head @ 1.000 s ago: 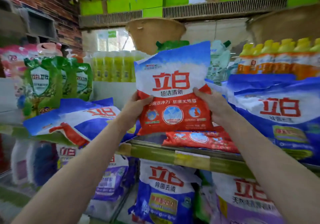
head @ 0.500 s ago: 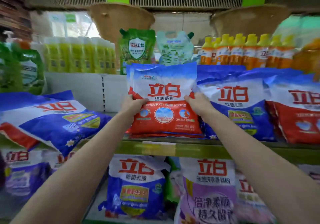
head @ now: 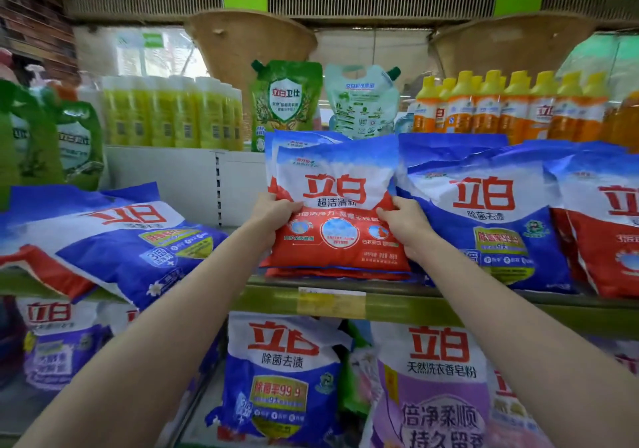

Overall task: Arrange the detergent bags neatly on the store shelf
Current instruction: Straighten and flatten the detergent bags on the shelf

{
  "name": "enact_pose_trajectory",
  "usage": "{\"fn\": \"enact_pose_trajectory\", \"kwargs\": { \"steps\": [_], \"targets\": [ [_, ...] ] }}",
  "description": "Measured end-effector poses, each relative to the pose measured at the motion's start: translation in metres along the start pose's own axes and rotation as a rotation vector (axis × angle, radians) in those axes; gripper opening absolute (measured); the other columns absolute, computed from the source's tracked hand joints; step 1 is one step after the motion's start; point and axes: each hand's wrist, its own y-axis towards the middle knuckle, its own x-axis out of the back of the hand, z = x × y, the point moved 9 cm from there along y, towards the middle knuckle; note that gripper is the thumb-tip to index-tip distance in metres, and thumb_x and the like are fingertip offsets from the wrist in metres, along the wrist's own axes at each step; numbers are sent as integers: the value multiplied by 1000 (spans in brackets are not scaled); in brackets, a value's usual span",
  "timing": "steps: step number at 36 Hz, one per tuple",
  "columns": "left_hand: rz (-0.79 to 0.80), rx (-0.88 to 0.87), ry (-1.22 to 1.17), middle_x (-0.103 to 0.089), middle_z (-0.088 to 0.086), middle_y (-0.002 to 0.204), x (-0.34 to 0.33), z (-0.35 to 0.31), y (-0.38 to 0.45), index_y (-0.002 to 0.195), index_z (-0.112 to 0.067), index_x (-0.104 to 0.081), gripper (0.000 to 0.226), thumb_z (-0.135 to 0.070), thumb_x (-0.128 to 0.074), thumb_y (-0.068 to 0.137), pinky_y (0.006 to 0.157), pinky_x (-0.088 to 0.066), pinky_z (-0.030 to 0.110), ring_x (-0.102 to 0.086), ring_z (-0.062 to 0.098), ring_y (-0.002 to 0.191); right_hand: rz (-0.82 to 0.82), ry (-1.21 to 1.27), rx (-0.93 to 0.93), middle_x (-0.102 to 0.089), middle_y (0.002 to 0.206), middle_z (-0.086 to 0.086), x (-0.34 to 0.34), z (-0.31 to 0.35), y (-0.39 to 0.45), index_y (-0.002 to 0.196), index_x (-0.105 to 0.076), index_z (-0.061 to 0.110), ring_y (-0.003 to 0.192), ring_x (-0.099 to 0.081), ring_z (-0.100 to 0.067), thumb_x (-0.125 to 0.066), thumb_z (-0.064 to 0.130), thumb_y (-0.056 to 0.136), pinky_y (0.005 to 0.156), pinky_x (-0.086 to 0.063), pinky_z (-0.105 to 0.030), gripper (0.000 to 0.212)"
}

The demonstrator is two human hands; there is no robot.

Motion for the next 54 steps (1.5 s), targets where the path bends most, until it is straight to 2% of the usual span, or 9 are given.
{"fn": "enact_pose_trajectory", "kwargs": {
  "steps": [3,6,15,20,24,33,38,47,54],
  "targets": [
    [-95,-87,-14,-67,13,104,13,-14,11,104,-4,-63,21,-5,-66,84,84,-53,40,-63,26,73,-82,58,111,-68,107,-14,-1,13,4,95,-64,16,91,-68,-29,-53,15,94,83,-56,-47,12],
    [-186,-154,-15,-70,14,99,30,-16,25,92,-11,-65,14,-12,-69,79,87,-54,49,-68,31,89,-121,99,156,-55,123,-15,-11,10,21,107,-63,11,103,-63,-29,-57,23,91,88,-54,-48,21],
    [-80,-263,7,-67,9,112,18,0,20,117,-17,-53,31,-33,-59,91,83,-57,46,-69,27,91,-148,-90,189,-30,138,-6,-23,11,28,129,-47,6,114,-51,-20,-48,20,97,82,-45,-26,35],
    [-157,-257,306,-51,9,122,21,5,29,112,-12,-55,45,-49,-56,87,89,-54,45,-63,26,99,-118,-207,106,-38,134,-11,-22,-6,29,122,-53,7,105,-59,-25,-49,24,97,78,-49,-32,31],
    [-121,-177,451,-60,14,117,24,18,42,112,-13,-56,57,-61,-55,81,94,-51,47,-61,31,105,-149,-347,97,-38,133,-15,-14,-2,24,126,-43,4,113,-54,-29,-54,20,94,85,-47,-35,38],
    [-227,-204,409,-55,14,118,46,-8,25,107,-13,-49,43,-37,-65,75,96,-48,44,-56,28,111,-357,-708,637,-25,146,-20,-34,69,-15,130,-38,4,133,-29,-32,-56,2,85,105,-38,-39,49],
    [-379,-342,553,-50,17,123,92,-39,0,116,-4,-52,38,-19,-65,84,98,-40,35,-49,30,116,-148,-787,828,-40,138,-23,-112,95,-33,115,-57,-2,125,-42,-39,-62,6,80,102,-39,-46,36],
    [-619,-308,660,-66,18,109,238,-51,-58,105,-1,-65,25,-11,-61,82,91,-43,30,-60,29,106,246,-665,861,-33,141,-14,-256,125,-63,118,-56,4,134,-30,-30,-57,25,88,108,-28,-36,37],
    [-898,-274,729,-60,23,110,324,-52,-99,104,2,-61,24,-5,-58,81,95,-38,35,-52,34,110,694,-612,767,-33,145,-9,-341,129,-110,141,-37,19,138,-26,-27,-55,65,79,114,-24,-43,79]
  ]
}}
